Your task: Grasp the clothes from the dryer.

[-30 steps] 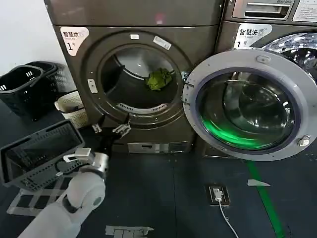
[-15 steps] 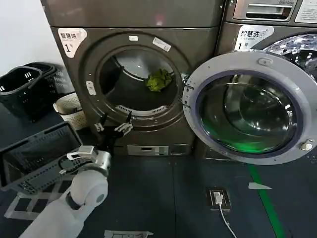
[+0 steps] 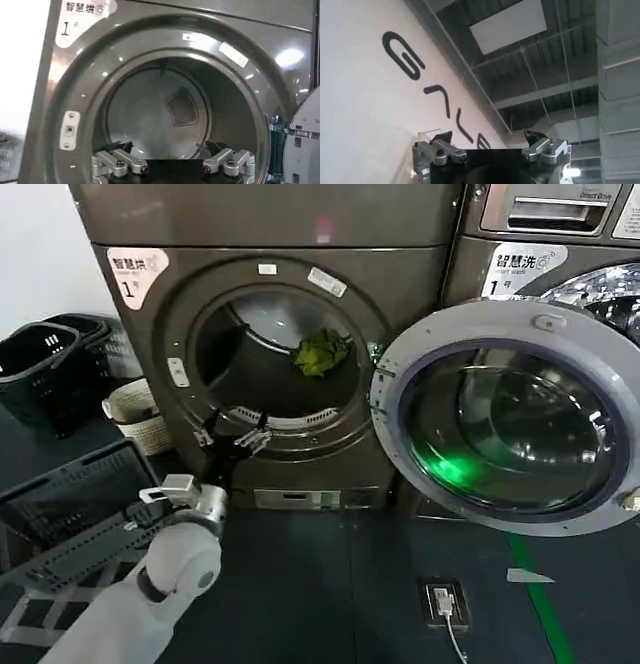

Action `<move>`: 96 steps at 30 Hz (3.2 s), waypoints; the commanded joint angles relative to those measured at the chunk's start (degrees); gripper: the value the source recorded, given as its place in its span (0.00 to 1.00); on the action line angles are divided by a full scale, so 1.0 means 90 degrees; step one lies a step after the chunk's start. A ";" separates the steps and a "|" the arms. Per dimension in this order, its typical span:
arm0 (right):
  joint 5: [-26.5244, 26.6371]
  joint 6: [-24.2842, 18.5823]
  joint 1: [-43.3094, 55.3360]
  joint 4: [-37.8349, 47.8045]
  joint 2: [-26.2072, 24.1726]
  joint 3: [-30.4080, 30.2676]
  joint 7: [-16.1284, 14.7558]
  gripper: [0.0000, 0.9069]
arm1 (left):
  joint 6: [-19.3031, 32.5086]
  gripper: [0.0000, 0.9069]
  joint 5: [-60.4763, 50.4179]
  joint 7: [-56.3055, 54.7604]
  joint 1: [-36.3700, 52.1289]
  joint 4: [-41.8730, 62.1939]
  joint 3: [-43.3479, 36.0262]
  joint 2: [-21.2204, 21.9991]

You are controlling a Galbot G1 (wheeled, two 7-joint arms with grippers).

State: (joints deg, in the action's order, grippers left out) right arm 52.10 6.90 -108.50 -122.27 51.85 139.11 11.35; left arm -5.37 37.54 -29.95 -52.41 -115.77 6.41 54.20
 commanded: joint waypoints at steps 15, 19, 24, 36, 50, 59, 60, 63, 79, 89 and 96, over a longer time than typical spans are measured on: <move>0.0005 -0.0031 -0.0016 0.0019 0.0017 0.0046 -0.0019 1.00 | 0.0014 1.00 -0.0102 -0.0002 0.0246 0.0176 -0.0341 0.0095; 0.0003 -0.0033 -0.0015 0.0029 0.0021 0.0053 -0.0022 1.00 | 0.0013 1.00 -0.0104 -0.0001 0.0268 0.0190 -0.0365 0.0107; -0.0003 -0.0038 -0.0014 0.0061 0.0020 0.0066 -0.0024 1.00 | 0.0011 1.00 -0.0110 0.0001 0.0310 0.0215 -0.0408 0.0118; 0.0001 -0.0028 0.0012 0.0067 0.0021 0.0037 -0.0037 1.00 | 0.0013 1.00 -0.0108 0.0005 0.0374 0.0281 -0.0441 0.0126; -0.0010 -0.0042 0.0030 0.0093 0.0015 0.0032 -0.0045 1.00 | 0.0009 1.00 -0.0119 0.0006 0.0418 0.0304 -0.0472 0.0133; -0.0008 -0.0047 0.0025 0.0098 0.0008 0.0042 -0.0052 1.00 | 0.0012 1.00 -0.0128 0.0010 0.0409 0.0296 -0.0468 0.0129; -0.0007 -0.0048 0.0025 0.0098 0.0008 0.0044 -0.0051 1.00 | 0.0014 1.00 -0.0130 0.0009 0.0411 0.0295 -0.0467 0.0129; -0.0007 -0.0048 0.0028 0.0102 0.0011 0.0045 -0.0050 1.00 | 0.0012 1.00 -0.0125 0.0008 0.0435 0.0303 -0.0472 0.0122; -0.0054 -0.0036 0.0017 0.0090 0.0022 0.0066 0.0037 1.00 | 0.0010 1.00 -0.0152 0.0008 0.0430 0.0288 -0.0472 0.0122; -0.0052 -0.0049 -0.0003 0.0111 0.0034 0.0145 0.0045 1.00 | 0.0049 1.00 -0.0213 0.0017 0.0817 0.0811 -0.0627 0.0315; -0.0033 -0.0066 -0.0020 0.0099 0.0062 0.0187 0.0021 1.00 | 0.0093 1.00 -0.0423 0.0060 0.1226 0.1487 -0.0871 0.0711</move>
State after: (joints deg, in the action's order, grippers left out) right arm 51.76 6.30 -108.61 -121.34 52.29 140.69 11.55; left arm -4.60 34.64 -29.50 -43.97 -107.36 -0.30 58.42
